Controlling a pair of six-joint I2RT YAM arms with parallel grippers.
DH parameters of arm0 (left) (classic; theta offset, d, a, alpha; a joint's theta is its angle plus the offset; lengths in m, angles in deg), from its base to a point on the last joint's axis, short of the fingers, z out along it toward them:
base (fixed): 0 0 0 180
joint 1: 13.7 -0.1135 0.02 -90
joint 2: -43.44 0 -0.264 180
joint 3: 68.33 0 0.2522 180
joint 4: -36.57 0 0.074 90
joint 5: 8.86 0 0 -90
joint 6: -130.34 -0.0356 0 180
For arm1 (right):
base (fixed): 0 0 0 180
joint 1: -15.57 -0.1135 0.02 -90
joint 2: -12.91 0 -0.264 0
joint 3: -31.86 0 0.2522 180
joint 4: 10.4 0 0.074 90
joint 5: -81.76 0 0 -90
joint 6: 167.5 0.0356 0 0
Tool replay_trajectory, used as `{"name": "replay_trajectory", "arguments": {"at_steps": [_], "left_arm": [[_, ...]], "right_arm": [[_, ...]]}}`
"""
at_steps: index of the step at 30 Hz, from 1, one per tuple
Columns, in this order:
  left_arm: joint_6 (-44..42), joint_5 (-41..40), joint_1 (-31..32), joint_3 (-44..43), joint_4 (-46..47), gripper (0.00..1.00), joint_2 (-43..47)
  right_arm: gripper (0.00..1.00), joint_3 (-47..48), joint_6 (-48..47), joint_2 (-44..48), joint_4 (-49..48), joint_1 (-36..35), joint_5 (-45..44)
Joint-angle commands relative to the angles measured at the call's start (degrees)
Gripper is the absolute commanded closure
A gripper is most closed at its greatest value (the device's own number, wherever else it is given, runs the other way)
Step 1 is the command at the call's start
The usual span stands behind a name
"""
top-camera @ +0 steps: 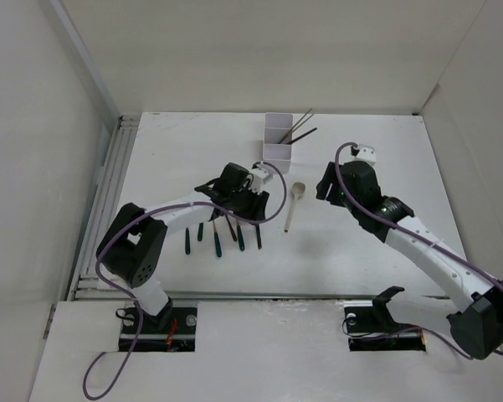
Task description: Sort the eating utensils into containers
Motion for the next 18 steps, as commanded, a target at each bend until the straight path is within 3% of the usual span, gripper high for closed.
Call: {"name": "replay_trajectory", "arguments": {"at_steps": [1, 4, 5, 8, 11, 13, 18], "left_arm": [[-0.87, -1.99, 4.75, -4.82, -0.83, 0.54, -1.49], [3.95, -6.91, 5.47, -7.02, -3.02, 0.56, -5.0], [5.36, -8.93, 5.47, -7.89, -4.42, 0.61, -5.79], [10.11, -17.7, 5.47, -11.76, -10.58, 0.65, -7.91], [11.26, -18.36, 5.47, -14.84, -13.48, 0.67, -8.44], [11.26, -18.36, 6.69, -17.39, -14.63, 0.61, -7.82], [10.74, -18.36, 9.59, -19.59, -16.39, 0.58, -7.3]], "right_arm": [[0.31, -1.36, -1.16, 2.04, -0.14, 0.27, -2.03], [0.31, -1.36, -2.3, 2.57, -0.14, 0.79, -2.55], [0.31, -1.36, -3.17, 2.57, -0.14, 0.79, -2.55], [0.31, -0.57, -5.63, 2.57, 1.88, 2.02, -2.55], [0.31, 0.66, -8.71, 2.57, 2.41, 2.72, -2.55], [0.31, 0.66, -9.86, 2.57, 2.41, 3.26, -2.03], [0.33, 0.66, -11.62, 3.1, 2.41, 4.49, -0.97]]}}
